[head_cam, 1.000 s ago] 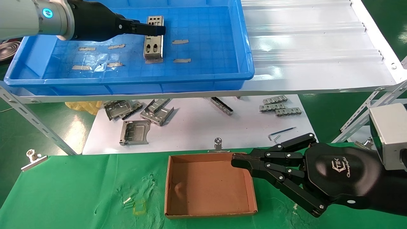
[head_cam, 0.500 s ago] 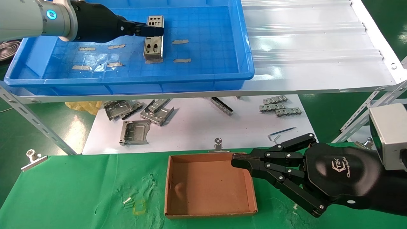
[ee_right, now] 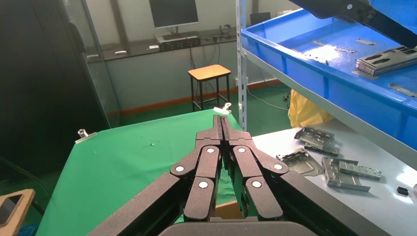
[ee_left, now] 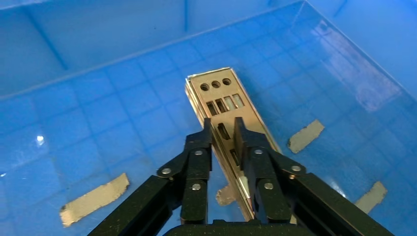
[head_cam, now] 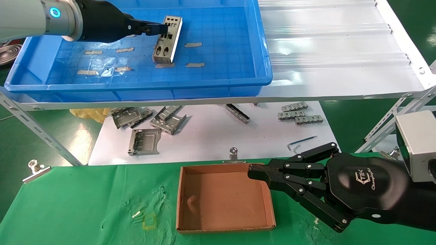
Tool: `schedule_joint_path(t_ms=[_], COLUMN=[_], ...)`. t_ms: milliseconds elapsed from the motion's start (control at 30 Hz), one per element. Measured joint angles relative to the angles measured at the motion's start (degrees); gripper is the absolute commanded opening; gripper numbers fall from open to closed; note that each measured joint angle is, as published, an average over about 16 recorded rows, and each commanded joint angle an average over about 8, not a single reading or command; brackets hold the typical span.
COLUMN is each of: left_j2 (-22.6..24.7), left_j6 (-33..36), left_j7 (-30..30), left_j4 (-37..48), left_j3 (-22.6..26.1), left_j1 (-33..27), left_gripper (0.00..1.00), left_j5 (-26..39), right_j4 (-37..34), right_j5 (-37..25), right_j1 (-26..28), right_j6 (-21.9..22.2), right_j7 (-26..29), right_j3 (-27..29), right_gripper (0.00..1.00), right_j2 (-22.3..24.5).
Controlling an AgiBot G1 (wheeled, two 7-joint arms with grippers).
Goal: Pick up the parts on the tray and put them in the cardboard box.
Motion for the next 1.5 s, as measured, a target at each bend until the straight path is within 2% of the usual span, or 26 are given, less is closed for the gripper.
schedule_joint_path(t_ms=[100, 133, 233, 300, 367, 400, 500, 567, 1267, 1300, 1500], left_j2=[0.0, 0.0, 0.0, 0.0, -0.1, -0.1, -0.2, -0.4, -2.5, -2.6, -3.1], left_j6=[-0.3, -0.4, -0.5, -0.6, -0.6, -0.5, -0.3, 0.0, 3.0, 3.5, 6.1], left_j7=[0.1, 0.2, 0.4, 0.5, 0.6, 0.6, 0.7, 0.8, 2.7, 2.9, 5.1], left_j4=[0.1, 0.1, 0.1, 0.2, 0.2, 0.2, 0.2, 0.2, -1.7, -1.9, -3.1], left_j3=[0.1, 0.1, 0.2, 0.2, 0.2, 0.2, 0.1, 0.0, -1.8, -1.8, -1.3], left_j1=[-0.1, -0.1, -0.1, -0.1, 0.0, 0.0, 0.0, 0.0, -0.3, -0.3, -0.5], left_gripper=[0.04, 0.10, 0.37, 0.47, 0.43, 0.37, 0.10, 0.00, 0.00, 0.09, 0.84], left_j5=[0.1, 0.2, 0.3, 0.3, 0.3, 0.3, 0.2, 0.1, -2.5, -2.5, -2.0], right_j4=[0.0, 0.0, 0.0, 0.0, 0.0, 0.0, 0.0, 0.0, 0.0, 0.0, 0.0], right_j5=[0.0, 0.0, 0.0, 0.0, 0.0, 0.0, 0.0, 0.0, 0.0, 0.0, 0.0], right_j1=[0.0, 0.0, 0.0, 0.0, 0.0, 0.0, 0.0, 0.0, 0.0, 0.0, 0.0], right_j6=[0.0, 0.0, 0.0, 0.0, 0.0, 0.0, 0.0, 0.0, 0.0, 0.0, 0.0], right_j7=[0.0, 0.0, 0.0, 0.0, 0.0, 0.0, 0.0, 0.0, 0.0, 0.0, 0.0], right_j3=[0.0, 0.0, 0.0, 0.0, 0.0, 0.0, 0.0, 0.0, 0.0, 0.0, 0.0], right_gripper=[0.00, 0.00, 0.00, 0.00, 0.00, 0.00, 0.00, 0.00, 0.00, 0.00, 0.00], right_j2=[0.0, 0.0, 0.0, 0.0, 0.0, 0.0, 0.0, 0.0, 0.0, 0.0, 0.0])
